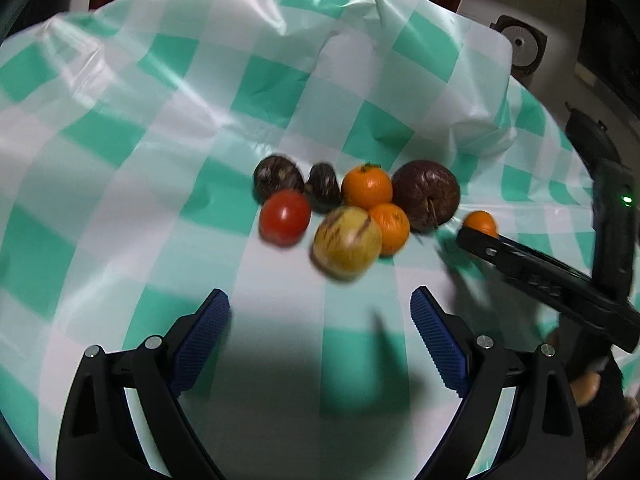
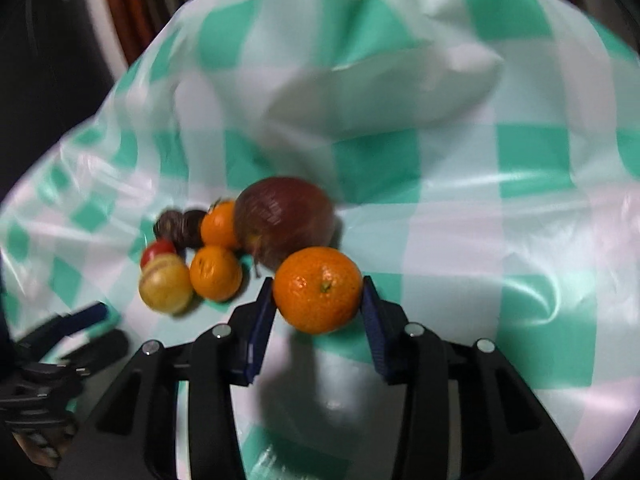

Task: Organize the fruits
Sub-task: 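Grasp the striped pepino melon with the left tool while the right tool grasps an orange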

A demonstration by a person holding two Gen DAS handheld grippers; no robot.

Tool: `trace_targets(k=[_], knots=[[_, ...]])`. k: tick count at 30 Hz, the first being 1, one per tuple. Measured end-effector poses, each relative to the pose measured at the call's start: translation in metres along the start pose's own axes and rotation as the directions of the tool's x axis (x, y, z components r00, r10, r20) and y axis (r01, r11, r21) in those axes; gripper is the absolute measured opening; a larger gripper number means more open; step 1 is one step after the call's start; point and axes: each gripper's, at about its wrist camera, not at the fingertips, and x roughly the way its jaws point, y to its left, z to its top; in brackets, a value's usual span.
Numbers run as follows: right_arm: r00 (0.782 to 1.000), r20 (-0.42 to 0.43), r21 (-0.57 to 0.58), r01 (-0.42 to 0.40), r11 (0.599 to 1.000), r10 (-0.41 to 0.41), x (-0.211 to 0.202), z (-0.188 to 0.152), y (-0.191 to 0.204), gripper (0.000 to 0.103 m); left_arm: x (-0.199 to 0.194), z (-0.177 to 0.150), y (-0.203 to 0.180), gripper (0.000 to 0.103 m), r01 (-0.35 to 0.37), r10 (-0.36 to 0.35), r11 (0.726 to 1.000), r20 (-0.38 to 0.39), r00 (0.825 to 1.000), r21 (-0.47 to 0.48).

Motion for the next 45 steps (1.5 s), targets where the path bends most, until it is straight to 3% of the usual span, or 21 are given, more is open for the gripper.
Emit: trace_targets(k=[1, 5, 8, 17, 25, 30, 40, 45], knots=[[1.0, 0.001, 0.03, -0.018, 0.999, 0.018, 0.001, 0.001, -0.005, 0.043, 0.005, 0.004, -0.004, 0.088, -0.015, 0.015, 1.0, -0.001, 1.0, 0.014], [0.999, 0.002, 0.033, -0.041, 0.999, 0.041, 0.003, 0.002, -0.005, 0.043, 0.031, 0.016, -0.014, 0.068, -0.038, 0.04, 0.998, -0.059, 0.997, 0.043], [0.999, 0.0, 0.042, -0.049, 0.998, 0.049, 0.001, 0.002, -0.007, 0.043, 0.042, 0.02, -0.015, 0.065, -0.033, 0.037, 0.998, -0.093, 0.995, 0.048], [0.999, -0.007, 0.051, -0.051, 0.997, 0.051, 0.001, 0.001, -0.008, 0.043, 0.038, 0.015, -0.025, 0.059, -0.025, 0.039, 0.99, -0.094, 0.995, 0.142], [0.999, -0.013, 0.055, -0.049, 0.997, 0.05, 0.002, 0.001, -0.009, 0.043, 0.048, 0.019, -0.027, 0.057, 0.045, -0.019, 0.981, -0.135, 0.991, 0.19], [0.999, -0.012, 0.059, -0.053, 0.997, 0.053, 0.003, 0.001, -0.01, 0.043, 0.043, 0.021, -0.03, 0.057, 0.122, -0.083, 0.955, -0.153, 0.985, 0.269], [0.998, -0.013, 0.059, -0.054, 0.997, 0.055, 0.002, 0.002, -0.01, 0.044, 0.047, 0.02, -0.031, 0.056, 0.063, -0.018, 0.952, -0.151, 0.988, 0.298], [0.998, -0.007, 0.068, -0.058, 0.996, 0.059, 0.002, 0.001, -0.012, 0.043, 0.044, 0.019, -0.033, 0.043, 0.089, -0.052, 0.959, -0.141, 0.989, 0.27]])
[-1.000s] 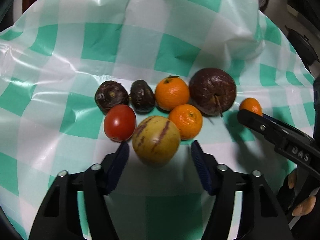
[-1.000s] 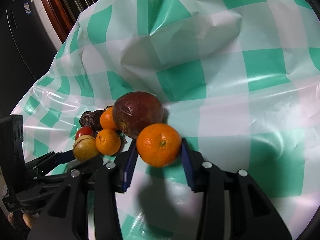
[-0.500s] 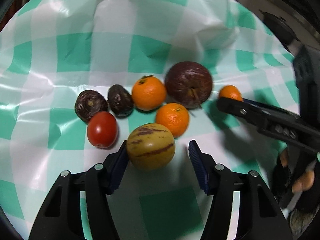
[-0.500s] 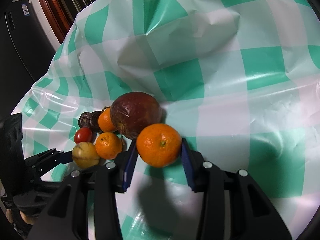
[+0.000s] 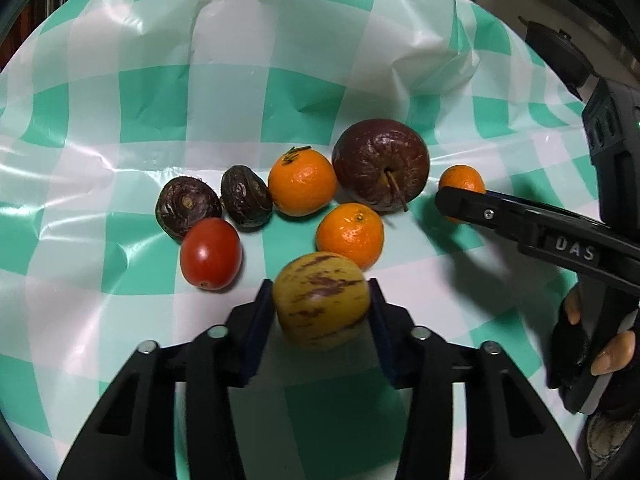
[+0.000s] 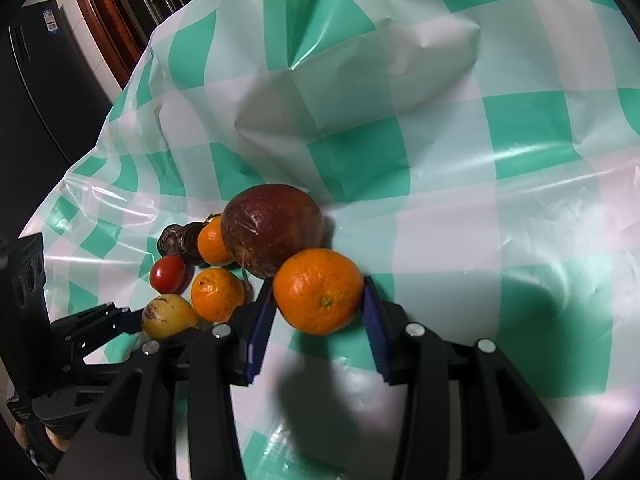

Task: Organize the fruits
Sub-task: 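Grasp the striped pepino melon with the left tool while the right tool grasps an orange, then carry the melon and orange into the white box with both tools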

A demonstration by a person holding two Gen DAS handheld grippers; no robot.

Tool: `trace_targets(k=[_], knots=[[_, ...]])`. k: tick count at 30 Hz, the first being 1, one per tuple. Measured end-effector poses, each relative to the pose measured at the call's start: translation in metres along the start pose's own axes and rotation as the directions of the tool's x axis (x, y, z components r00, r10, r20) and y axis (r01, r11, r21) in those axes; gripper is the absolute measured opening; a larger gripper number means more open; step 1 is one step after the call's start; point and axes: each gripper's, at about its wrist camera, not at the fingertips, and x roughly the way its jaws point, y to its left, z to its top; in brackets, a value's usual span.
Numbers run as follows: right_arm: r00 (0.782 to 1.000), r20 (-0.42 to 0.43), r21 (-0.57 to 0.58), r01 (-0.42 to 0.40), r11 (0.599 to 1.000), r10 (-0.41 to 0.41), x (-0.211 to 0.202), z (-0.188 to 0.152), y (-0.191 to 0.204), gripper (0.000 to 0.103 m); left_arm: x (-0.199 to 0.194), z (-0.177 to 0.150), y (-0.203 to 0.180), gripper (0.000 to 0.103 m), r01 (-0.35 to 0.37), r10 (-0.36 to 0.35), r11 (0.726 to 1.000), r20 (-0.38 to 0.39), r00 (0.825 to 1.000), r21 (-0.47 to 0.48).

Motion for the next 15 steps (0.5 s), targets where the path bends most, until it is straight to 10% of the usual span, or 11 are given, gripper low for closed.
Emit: trace_targets(k=[15], knots=[[0.999, -0.03, 0.07, -0.013, 0.997, 0.015, -0.031, -0.026, 0.02, 0.043, -0.16, -0.115, 0.023, 0.042, -0.021, 0.053, 0.986, 0.191, 0.98, -0.167]])
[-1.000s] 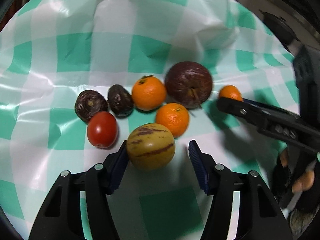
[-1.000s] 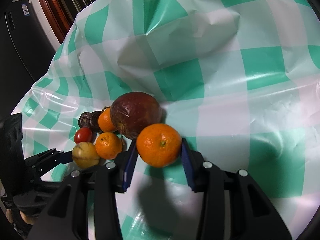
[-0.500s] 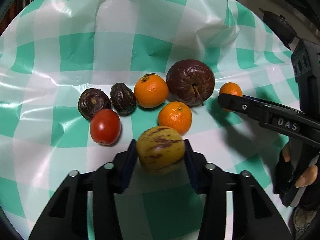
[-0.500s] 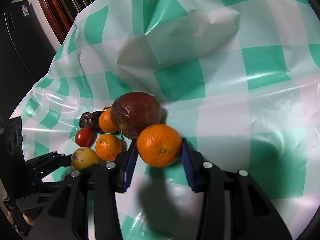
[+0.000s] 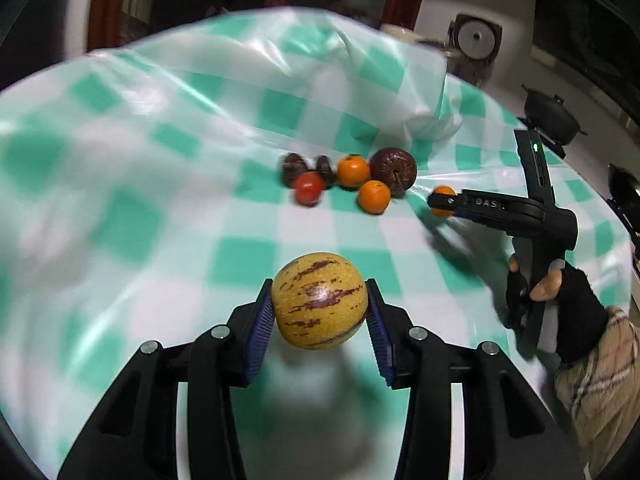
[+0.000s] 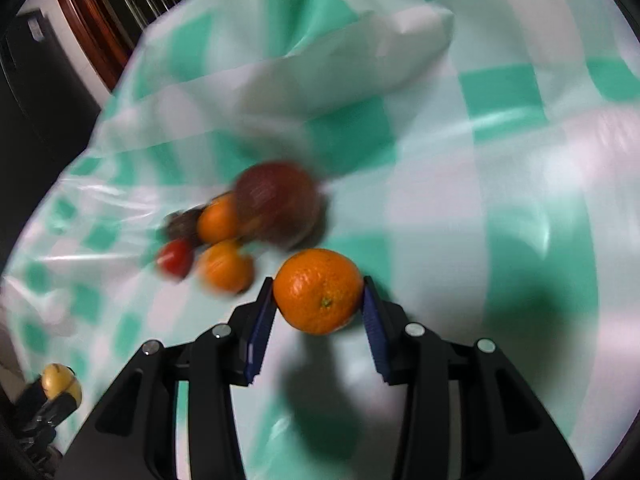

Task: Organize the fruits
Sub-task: 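Carry the melon and orange into the white box with both tools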

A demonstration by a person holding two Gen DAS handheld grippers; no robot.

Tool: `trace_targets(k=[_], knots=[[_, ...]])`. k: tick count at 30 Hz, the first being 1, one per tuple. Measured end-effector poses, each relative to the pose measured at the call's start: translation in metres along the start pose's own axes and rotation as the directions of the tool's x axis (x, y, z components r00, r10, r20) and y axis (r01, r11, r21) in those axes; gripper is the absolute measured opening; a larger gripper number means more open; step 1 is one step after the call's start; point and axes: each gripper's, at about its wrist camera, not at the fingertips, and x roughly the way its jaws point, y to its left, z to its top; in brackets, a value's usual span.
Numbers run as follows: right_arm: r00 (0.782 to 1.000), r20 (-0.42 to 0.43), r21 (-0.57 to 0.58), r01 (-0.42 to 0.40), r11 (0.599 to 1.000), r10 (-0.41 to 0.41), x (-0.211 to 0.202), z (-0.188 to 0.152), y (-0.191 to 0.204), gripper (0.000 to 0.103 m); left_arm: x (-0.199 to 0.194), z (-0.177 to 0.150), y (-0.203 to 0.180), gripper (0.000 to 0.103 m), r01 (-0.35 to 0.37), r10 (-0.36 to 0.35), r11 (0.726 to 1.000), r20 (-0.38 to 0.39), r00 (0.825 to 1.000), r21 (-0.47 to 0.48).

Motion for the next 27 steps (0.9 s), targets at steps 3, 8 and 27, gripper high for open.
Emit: trace_targets(k=[3, 8, 27], knots=[[0.996, -0.001, -0.078, -0.093, 0.993, 0.093, -0.039, -0.038, 0.052, 0.043, -0.069, -0.036, 0.026, 0.042, -0.042, 0.043, 0.999, 0.053, 0.998, -0.007], [0.972, -0.049, -0.315, -0.235, 0.919, 0.232, -0.113, -0.12, 0.172, 0.043, -0.182, -0.108, 0.073, 0.042, -0.112, 0.118, 0.992, 0.121, 0.986, -0.055], [0.692, -0.698, -0.713, -0.653, 0.254, -0.181, -0.001, -0.521, 0.458, 0.043, -0.247, -0.354, 0.31, 0.042, -0.464, 0.324, 0.803, -0.38, 0.866, -0.374]])
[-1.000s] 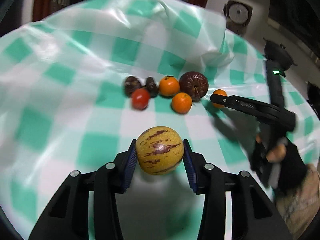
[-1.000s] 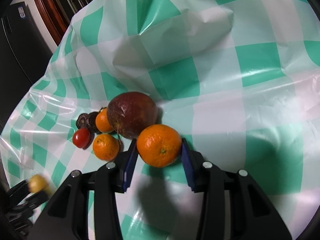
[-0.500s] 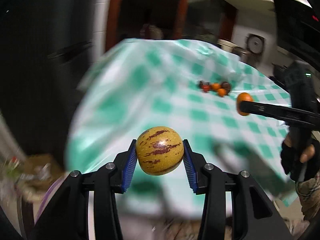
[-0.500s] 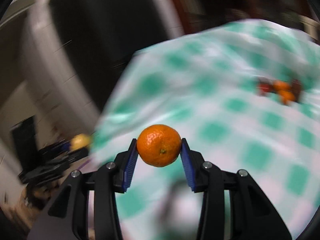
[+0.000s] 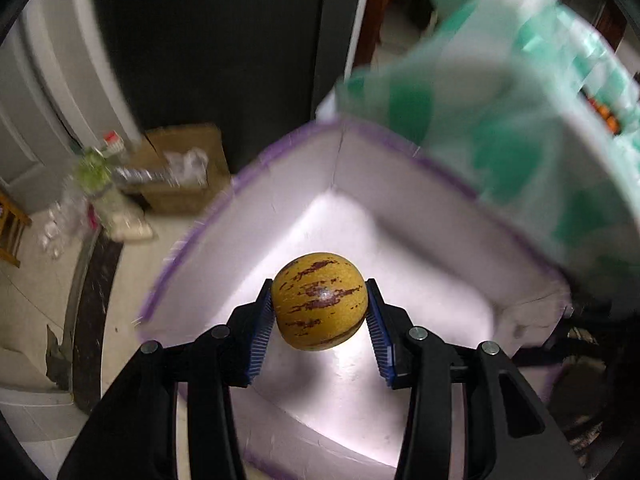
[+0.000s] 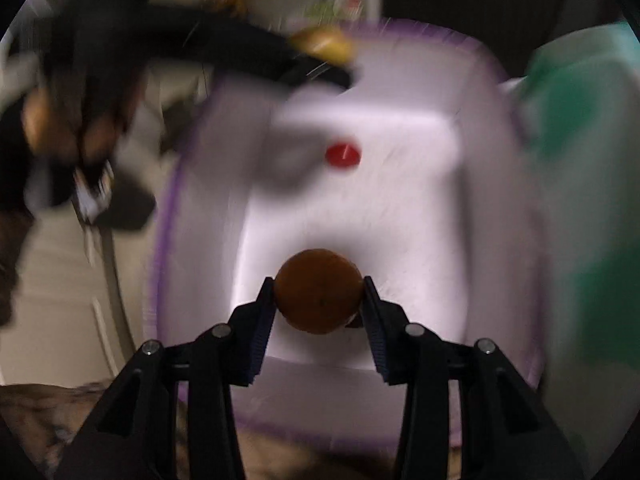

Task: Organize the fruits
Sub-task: 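Carry the melon and orange into the white box with both tools, then open both tools to release the fruits and return to the table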

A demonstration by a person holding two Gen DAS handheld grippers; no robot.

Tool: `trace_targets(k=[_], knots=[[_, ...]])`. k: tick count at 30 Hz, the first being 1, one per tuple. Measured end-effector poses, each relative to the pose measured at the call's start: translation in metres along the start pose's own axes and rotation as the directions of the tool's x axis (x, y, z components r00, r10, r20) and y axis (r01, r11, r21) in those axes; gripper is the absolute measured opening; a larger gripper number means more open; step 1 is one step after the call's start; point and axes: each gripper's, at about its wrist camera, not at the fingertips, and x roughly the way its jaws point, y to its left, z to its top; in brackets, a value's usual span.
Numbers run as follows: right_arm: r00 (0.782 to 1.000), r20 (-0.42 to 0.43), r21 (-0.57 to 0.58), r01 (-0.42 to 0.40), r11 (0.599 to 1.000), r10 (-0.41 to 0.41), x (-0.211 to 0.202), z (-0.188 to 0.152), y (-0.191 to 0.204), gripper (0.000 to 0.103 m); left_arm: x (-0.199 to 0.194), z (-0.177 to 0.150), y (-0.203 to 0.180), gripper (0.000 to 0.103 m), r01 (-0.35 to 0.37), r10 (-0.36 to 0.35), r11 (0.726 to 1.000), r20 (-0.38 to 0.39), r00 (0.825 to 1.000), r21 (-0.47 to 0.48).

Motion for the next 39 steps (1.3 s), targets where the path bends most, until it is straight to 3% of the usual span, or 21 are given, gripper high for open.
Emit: trace_targets(k=[2, 6, 12, 13, 14, 15, 17, 19, 20, 21, 22, 23, 25, 27, 29, 31, 32, 33, 35, 37, 39], knots=[[0.995, -0.096, -0.052, 0.014, 0.999, -0.019, 0.031, 0.003, 0.011, 0.043, 0.032, 0.018, -0.006, 0.042, 0.014, -0.012, 1.0, -0.088, 0.996, 0.026], [0.978, -0.198, -0.118, 0.043, 0.992, -0.066, 0.064, 0.004, 0.033, 0.043, 0.081, 0.038, -0.021, 0.042, 0.048, -0.029, 0.996, -0.232, 0.972, 0.078], [0.969, -0.229, -0.192, 0.048, 0.98, -0.093, 0.08, 0.002, 0.055, 0.043, 0.124, 0.032, -0.03, 0.042, 0.042, 0.013, 0.988, -0.341, 0.94, 0.152], [0.971, -0.223, -0.194, 0.046, 0.98, -0.09, 0.079, 0.002, 0.058, 0.043, 0.126, 0.031, -0.032, 0.042, 0.036, 0.021, 0.987, -0.344, 0.939, 0.16], [0.973, -0.215, -0.186, 0.039, 0.982, -0.079, 0.077, 0.001, 0.059, 0.052, 0.129, 0.031, -0.034, 0.042, 0.025, 0.038, 0.984, -0.347, 0.937, 0.174], [0.977, -0.203, -0.169, 0.031, 0.985, -0.066, 0.073, -0.001, 0.06, 0.066, 0.131, 0.031, -0.037, 0.042, 0.009, 0.058, 0.982, -0.345, 0.937, 0.189], [0.983, -0.177, -0.149, 0.031, 0.988, -0.057, 0.065, -0.003, 0.06, 0.078, 0.131, 0.03, -0.041, 0.043, -0.008, 0.079, 0.978, -0.339, 0.937, 0.206], [0.987, -0.151, -0.138, 0.033, 0.99, -0.054, 0.056, -0.006, 0.06, 0.078, 0.129, 0.028, -0.045, 0.044, -0.014, 0.083, 0.979, -0.332, 0.94, 0.205], [0.99, -0.133, -0.129, 0.036, 0.991, -0.053, 0.048, -0.008, 0.061, 0.078, 0.126, 0.028, -0.046, 0.051, -0.017, 0.082, 0.979, -0.32, 0.944, 0.203], [0.992, -0.117, -0.124, 0.038, 0.992, -0.052, 0.042, -0.009, 0.06, 0.078, 0.119, 0.029, -0.048, 0.059, -0.02, 0.08, 0.979, -0.297, 0.951, 0.201], [0.995, -0.093, -0.118, 0.035, 0.992, -0.046, 0.032, -0.01, 0.055, 0.078, 0.114, 0.029, -0.051, 0.078, -0.025, 0.081, 0.98, -0.279, 0.957, 0.196], [0.997, -0.067, -0.113, 0.03, 0.993, -0.037, 0.023, -0.011, 0.055, 0.078, 0.101, 0.029, -0.052, 0.085, -0.038, 0.083, 0.982, -0.241, 0.967, 0.186], [0.999, 0.023, -0.112, 0.036, 0.993, -0.034, -0.014, -0.022, 0.059, 0.078, 0.079, 0.027, -0.054, 0.085, -0.059, 0.092, 0.982, -0.185, 0.978, 0.177], [0.991, 0.131, -0.109, 0.013, 0.994, 0.002, -0.058, -0.025, 0.057, 0.078, 0.046, 0.021, -0.058, 0.087, -0.128, 0.148, 0.977, -0.11, 0.983, 0.171], [0.967, 0.253, -0.092, -0.011, 0.996, 0.034, -0.106, -0.031, 0.044, 0.078, 0.006, 0.015, -0.063, 0.088, -0.199, 0.205, 0.967, -0.022, 0.978, 0.161], [0.912, 0.409, -0.071, -0.009, 0.997, 0.037, -0.167, -0.052, 0.031, 0.08, -0.031, 0.01, -0.074, 0.088, -0.248, 0.243, 0.958, 0.051, 0.969, 0.145], [0.861, 0.508, -0.039, 0.005, 0.999, 0.015, -0.203, -0.069, 0.021, 0.085, -0.056, 0.011, -0.079, 0.088, -0.28, 0.266, 0.95, 0.109, 0.958, 0.136], [0.824, 0.566, -0.008, 0.012, 1.0, -0.006, -0.224, -0.077, 0.014, 0.09, -0.077, 0.014, -0.083, 0.088, -0.3, 0.279, 0.945, 0.155, 0.948, 0.128], [0.747, 0.661, 0.089, 0.025, 0.996, -0.078, -0.265, -0.107, -0.011, 0.094, -0.126, 0.027, -0.099, 0.088, -0.34, 0.299, 0.934, 0.283, 0.911, 0.108], [0.685, 0.705, 0.202, 0.054, 0.978, -0.183, -0.298, -0.14, -0.047, 0.094, -0.163, 0.043, -0.123, 0.089, -0.313, 0.249, 0.943, 0.391, 0.886, 0.11], [0.635, 0.697, 0.355, 0.097, 0.93, -0.332, -0.319, -0.182, -0.081, 0.097, -0.191, 0.06, -0.159, 0.089, -0.216, 0.123, 0.966, 0.486, 0.865, 0.14]])
